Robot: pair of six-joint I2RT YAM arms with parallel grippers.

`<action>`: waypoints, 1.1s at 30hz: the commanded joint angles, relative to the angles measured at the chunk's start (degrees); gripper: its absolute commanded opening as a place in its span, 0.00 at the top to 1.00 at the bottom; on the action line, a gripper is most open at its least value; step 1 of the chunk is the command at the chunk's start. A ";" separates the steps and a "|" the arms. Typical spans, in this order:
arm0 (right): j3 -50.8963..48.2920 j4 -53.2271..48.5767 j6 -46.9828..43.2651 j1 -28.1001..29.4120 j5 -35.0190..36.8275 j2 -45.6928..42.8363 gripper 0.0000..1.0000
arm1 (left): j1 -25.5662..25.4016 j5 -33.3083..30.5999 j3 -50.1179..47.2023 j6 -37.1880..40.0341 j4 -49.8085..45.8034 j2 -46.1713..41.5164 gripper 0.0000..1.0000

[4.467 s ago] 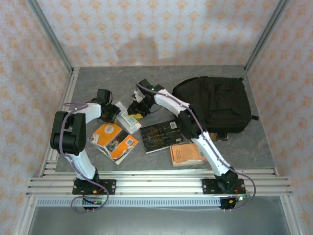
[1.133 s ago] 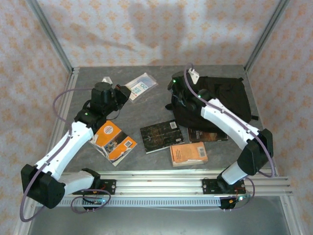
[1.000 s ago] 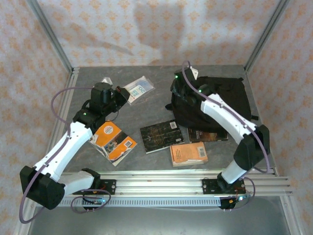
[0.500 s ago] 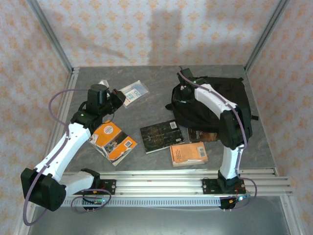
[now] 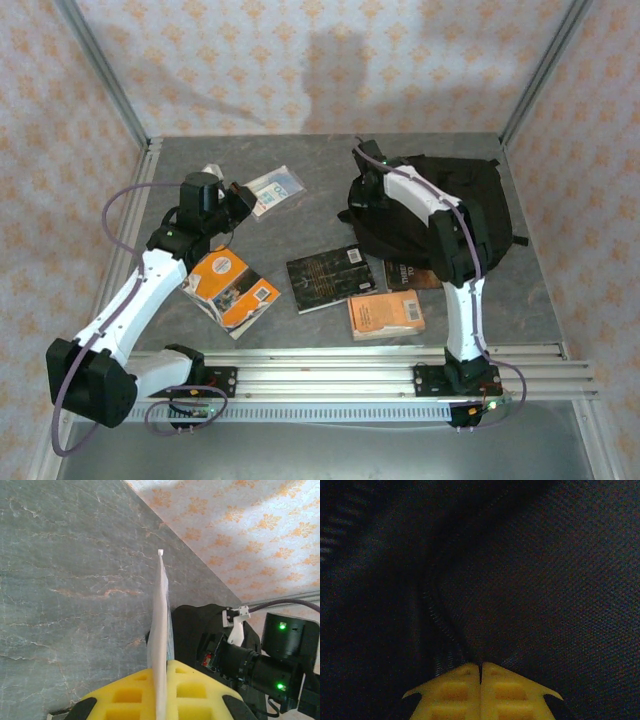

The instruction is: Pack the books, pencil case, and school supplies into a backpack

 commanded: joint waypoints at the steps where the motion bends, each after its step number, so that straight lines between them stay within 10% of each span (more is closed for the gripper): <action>1: -2.16 -0.44 -0.19 -0.30 5.43 -3.01 1.00 | 0.55 1.00 -0.33 -0.45 2.96 0.05 1.00; 19: -5.42 -5.99 -8.16 -0.89 3.00 -23.84 1.00 | 0.04 3.10 3.52 -0.09 0.02 3.34 1.00; 33: -3.76 -9.84 -9.23 -1.13 -11.66 -30.74 1.00 | -14.42 9.93 12.11 -4.35 8.74 19.73 1.00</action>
